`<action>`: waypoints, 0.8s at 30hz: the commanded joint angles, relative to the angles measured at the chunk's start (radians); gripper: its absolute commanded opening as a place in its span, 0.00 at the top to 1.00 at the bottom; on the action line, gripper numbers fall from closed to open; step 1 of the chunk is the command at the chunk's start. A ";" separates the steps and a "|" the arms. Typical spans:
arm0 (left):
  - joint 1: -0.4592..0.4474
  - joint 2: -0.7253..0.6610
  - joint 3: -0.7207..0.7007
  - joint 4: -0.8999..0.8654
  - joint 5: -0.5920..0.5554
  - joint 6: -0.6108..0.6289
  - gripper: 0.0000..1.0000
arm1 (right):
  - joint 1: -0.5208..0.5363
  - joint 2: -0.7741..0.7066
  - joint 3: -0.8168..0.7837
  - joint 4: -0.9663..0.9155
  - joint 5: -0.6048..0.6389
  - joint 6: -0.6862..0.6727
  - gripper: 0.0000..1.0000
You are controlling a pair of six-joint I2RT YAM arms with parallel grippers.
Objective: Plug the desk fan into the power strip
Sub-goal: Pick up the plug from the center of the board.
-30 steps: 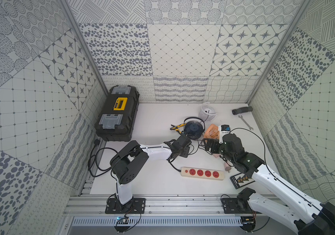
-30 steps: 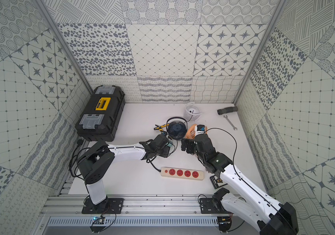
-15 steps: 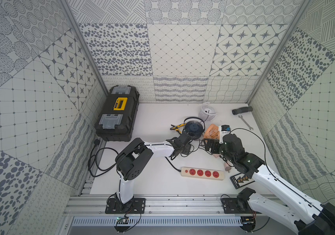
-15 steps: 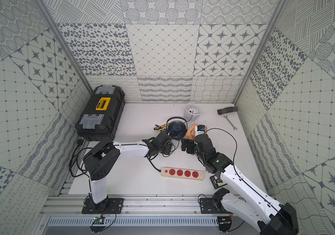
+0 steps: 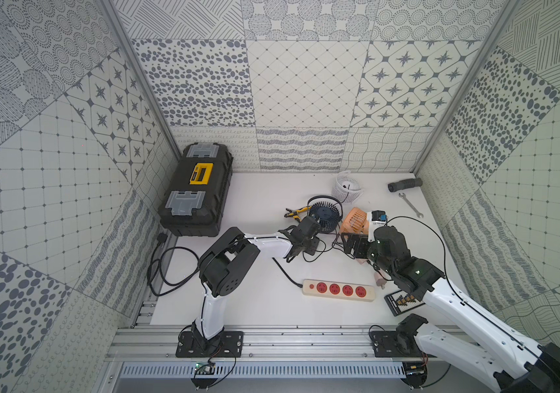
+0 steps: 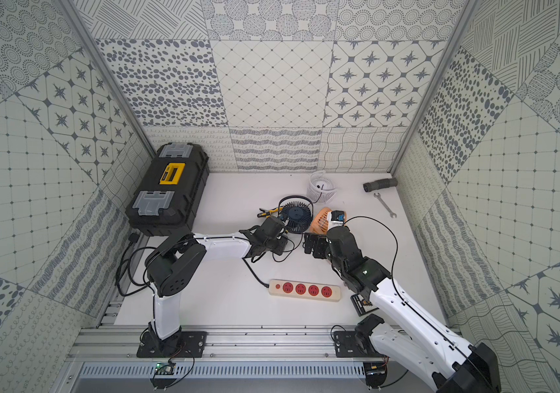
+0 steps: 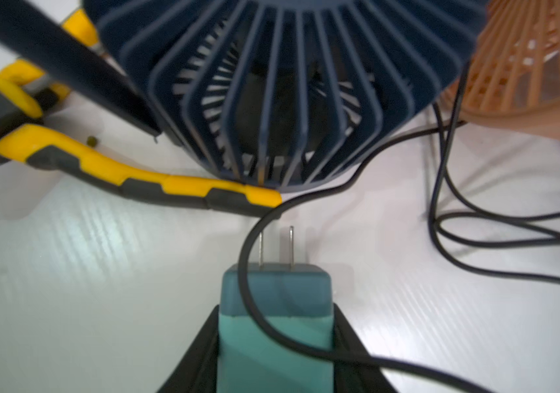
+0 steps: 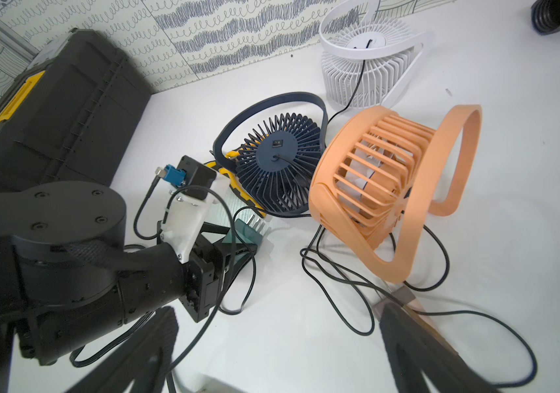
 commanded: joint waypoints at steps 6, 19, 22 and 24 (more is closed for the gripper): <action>0.069 -0.415 -0.202 -0.114 -0.139 0.032 0.86 | 0.003 -0.061 -0.001 0.006 0.052 -0.012 0.03; 0.091 -0.955 0.045 -0.486 -0.269 0.218 0.87 | 0.003 -0.036 0.147 -0.006 -0.042 -0.023 0.03; 0.091 -0.951 0.176 -0.566 -0.269 0.278 0.87 | 0.002 -0.034 0.180 -0.010 -0.062 -0.023 0.03; 0.091 -0.951 0.238 -0.586 -0.233 0.293 0.86 | 0.003 -0.034 0.197 -0.014 -0.071 -0.021 0.03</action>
